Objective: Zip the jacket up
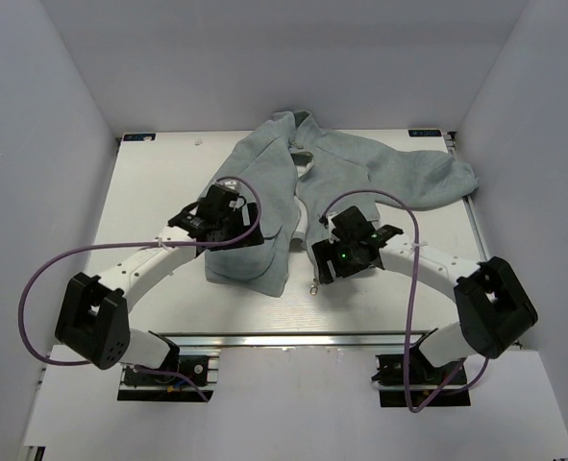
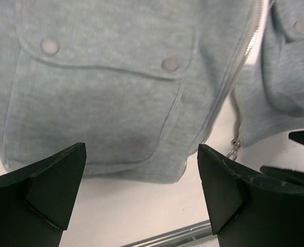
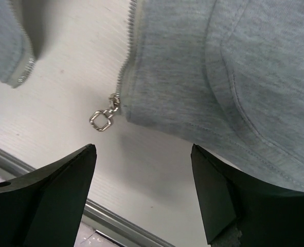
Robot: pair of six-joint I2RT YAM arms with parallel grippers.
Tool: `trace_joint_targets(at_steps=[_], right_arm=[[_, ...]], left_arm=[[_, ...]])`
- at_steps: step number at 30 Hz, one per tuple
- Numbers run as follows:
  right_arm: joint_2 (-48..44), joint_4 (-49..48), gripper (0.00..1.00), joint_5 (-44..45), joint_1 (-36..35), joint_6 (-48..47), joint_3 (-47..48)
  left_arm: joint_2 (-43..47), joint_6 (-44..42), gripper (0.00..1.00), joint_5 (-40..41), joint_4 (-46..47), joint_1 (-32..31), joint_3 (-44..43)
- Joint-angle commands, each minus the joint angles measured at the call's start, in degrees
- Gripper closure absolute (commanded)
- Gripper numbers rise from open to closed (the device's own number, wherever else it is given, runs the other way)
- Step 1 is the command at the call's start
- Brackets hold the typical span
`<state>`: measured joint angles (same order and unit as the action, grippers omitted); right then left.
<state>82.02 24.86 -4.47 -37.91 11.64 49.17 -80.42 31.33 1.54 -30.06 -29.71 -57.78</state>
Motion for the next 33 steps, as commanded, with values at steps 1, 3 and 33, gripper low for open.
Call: trace_joint_targets(at_steps=[1,3,33], right_arm=[[3.4,-0.6,0.21,2.3,-0.5,0.4,2.0],[4.7,-1.0,0.23,3.5,-0.8,0.8,2.3],[12.7,-7.5,0.27,9.9,-3.9,5.5,2.3]], left_arm=[[3.7,1.6,0.02,0.0,-0.4,0.2,2.1],[4.1,1.8,0.02,0.0,-0.3,0.2,2.6],[0.8,0.7,0.02,1.3,-0.6,0.2,1.7]])
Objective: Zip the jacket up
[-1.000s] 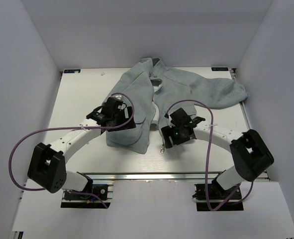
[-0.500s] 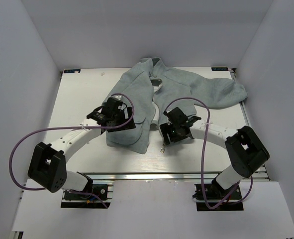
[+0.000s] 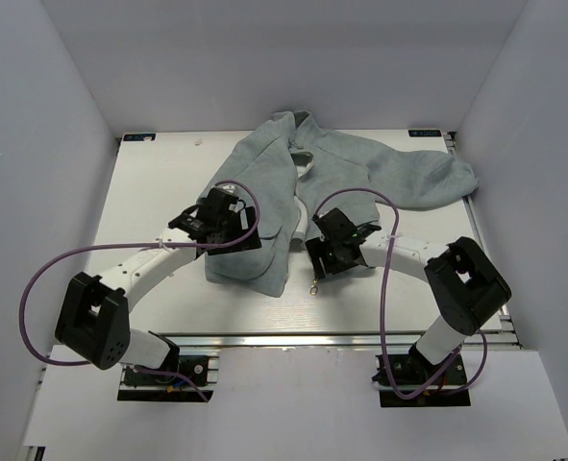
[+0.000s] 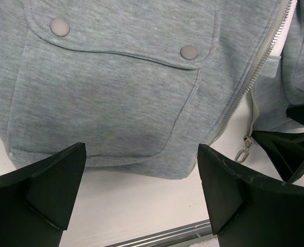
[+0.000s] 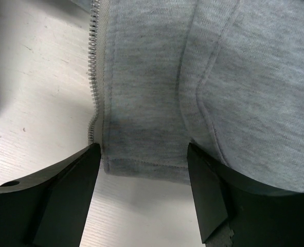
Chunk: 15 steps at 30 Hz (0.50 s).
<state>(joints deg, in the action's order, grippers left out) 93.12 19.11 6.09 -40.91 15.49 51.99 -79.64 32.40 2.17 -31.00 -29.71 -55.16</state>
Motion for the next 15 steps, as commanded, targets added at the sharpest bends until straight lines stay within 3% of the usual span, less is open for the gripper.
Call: trace_joint_targets(at_steps=[1,15], right_arm=[[1.7,-1.7,0.26,-0.3,-1.2,1.9,-0.7],[8.5,5.9,0.27,11.1,-6.4,12.5,0.0]], left_arm=[[-0.1,-0.4,0.02,0.6,0.3,0.2,-1.1],[-2.5,-0.5,0.02,-0.1,-0.4,0.2,-2.6]])
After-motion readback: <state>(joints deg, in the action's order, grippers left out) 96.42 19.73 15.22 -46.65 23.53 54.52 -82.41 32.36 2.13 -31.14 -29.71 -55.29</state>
